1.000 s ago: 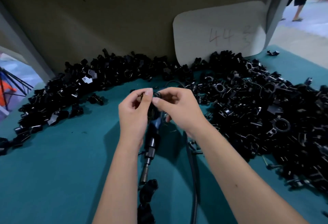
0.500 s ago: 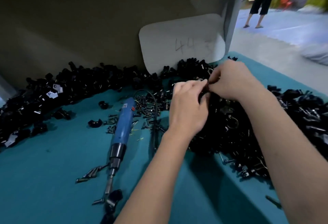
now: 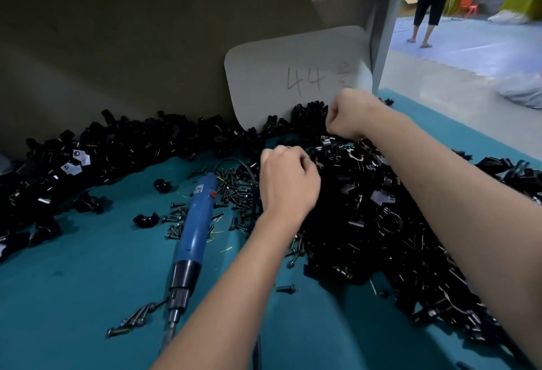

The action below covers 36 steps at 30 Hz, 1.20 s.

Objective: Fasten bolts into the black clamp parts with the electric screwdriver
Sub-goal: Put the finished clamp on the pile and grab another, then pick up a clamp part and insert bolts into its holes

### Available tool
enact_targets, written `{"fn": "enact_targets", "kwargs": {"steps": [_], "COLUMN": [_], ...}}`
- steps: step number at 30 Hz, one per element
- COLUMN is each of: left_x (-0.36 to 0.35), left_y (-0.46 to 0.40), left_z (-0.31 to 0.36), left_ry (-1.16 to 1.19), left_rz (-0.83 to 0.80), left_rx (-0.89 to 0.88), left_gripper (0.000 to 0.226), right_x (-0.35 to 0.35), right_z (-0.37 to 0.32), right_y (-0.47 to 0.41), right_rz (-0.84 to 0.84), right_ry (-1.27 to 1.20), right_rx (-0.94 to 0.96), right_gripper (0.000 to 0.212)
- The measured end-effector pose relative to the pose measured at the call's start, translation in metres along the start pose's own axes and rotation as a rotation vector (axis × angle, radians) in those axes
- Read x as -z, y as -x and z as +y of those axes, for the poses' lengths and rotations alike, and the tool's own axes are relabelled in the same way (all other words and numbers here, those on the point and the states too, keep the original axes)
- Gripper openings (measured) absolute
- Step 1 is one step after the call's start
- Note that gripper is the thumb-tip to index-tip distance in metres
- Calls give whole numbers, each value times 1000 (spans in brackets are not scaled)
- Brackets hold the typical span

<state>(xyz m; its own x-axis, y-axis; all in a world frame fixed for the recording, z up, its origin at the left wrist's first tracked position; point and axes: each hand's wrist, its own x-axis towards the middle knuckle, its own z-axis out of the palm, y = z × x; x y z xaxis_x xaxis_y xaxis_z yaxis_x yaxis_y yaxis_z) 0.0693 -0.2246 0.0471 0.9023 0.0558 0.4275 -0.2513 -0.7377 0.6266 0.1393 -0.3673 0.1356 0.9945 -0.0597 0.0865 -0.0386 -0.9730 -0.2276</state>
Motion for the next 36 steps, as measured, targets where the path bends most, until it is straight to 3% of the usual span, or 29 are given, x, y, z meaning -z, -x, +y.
{"fn": "enact_targets", "kwargs": {"steps": [3,11,14,19,24,27,30,33,36], "left_x": [-1,-14,-20,-24,-9,13,46,80,110], "left_y": [-22,-68,-78,-78,-70,-66,-57,-45,-30], "left_z": [-15,-33,-36,-46,-43,-51,-71,-106,-154], "left_ry": [-52,-171,-157,-144,-74,-78,-146,-227,-374], "left_rz": [-46,-195,-200,-171,-115,-41,62,151,170], "left_rx": [97,181,193,167,137,65,50,153,338], "left_gripper": [27,32,31,29,23,20,23,29,30], "right_x": [-11,-62,-75,-75,-65,-59,-62,-69,-80], "right_z": [-9,-22,-31,-33,-32,-51,-92,-140,-181], "right_y": [-28,-87,-96,-100,-91,-80,-57,-28,2], "right_rz": [-200,-478,-455,-452,-313,-165,-73,-13,-51], "right_ry": [139,348,409,475,510,404,199,-117,-472], "right_rx": [81,256,283,245,185,149,229,252,309], "right_gripper": [34,67,64,29,37,37,36,35,55]}}
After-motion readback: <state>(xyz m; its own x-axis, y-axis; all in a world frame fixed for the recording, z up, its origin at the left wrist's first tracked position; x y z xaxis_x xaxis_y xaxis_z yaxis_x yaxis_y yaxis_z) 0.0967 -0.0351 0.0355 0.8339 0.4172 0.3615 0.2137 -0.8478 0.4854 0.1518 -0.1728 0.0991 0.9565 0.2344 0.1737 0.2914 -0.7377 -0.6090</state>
